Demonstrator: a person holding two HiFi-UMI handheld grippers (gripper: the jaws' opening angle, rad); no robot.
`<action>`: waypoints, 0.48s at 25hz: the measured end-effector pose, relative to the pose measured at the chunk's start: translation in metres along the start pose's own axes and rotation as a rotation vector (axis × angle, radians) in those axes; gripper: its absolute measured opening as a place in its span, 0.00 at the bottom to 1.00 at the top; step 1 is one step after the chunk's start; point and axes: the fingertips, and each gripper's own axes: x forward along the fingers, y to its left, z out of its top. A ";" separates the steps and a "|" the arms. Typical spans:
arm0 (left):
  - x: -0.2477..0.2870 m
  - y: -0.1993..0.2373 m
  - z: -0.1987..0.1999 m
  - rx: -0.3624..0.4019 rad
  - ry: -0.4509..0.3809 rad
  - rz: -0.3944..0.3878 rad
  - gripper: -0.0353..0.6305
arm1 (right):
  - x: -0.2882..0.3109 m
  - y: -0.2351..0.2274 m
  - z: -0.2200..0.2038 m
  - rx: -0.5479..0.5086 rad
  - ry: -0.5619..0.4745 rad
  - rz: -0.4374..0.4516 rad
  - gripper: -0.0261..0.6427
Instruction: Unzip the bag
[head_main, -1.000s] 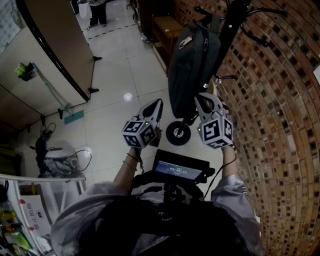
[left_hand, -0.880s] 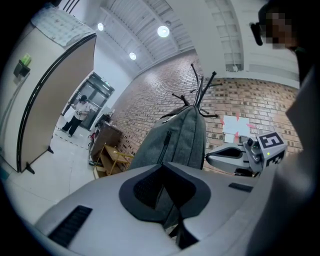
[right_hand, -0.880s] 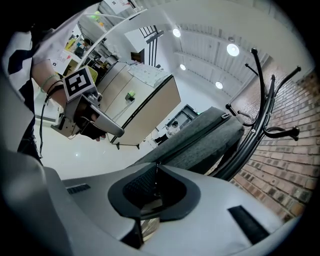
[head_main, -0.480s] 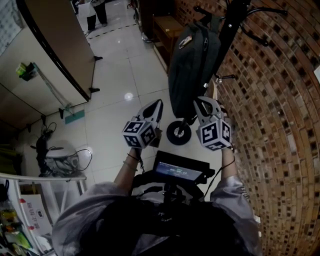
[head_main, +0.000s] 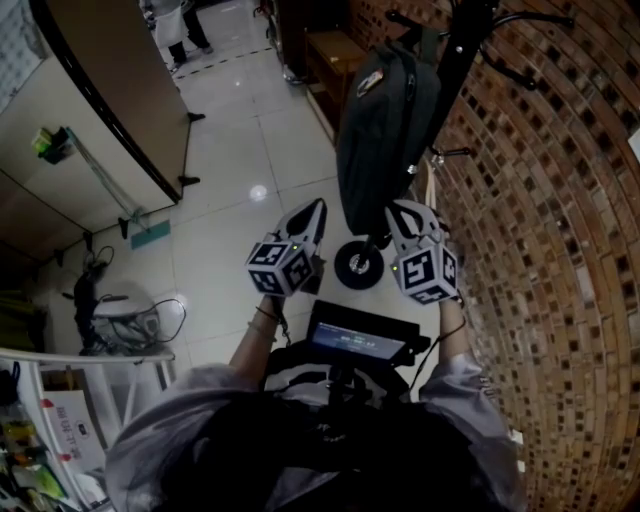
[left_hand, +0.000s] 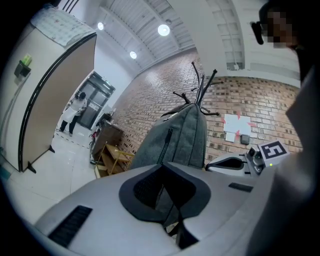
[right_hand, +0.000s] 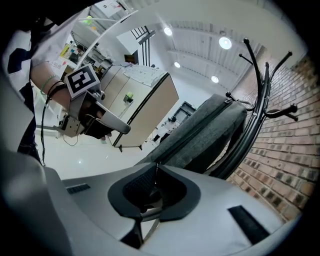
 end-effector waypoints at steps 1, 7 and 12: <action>0.000 0.000 -0.001 0.005 0.004 -0.002 0.07 | 0.000 0.000 -0.001 0.004 0.001 0.000 0.06; 0.001 -0.003 -0.001 -0.007 0.002 -0.005 0.07 | 0.000 0.000 -0.004 0.064 -0.003 -0.014 0.07; -0.001 -0.003 -0.002 -0.011 0.017 -0.005 0.07 | 0.002 0.002 -0.010 0.195 -0.030 -0.063 0.09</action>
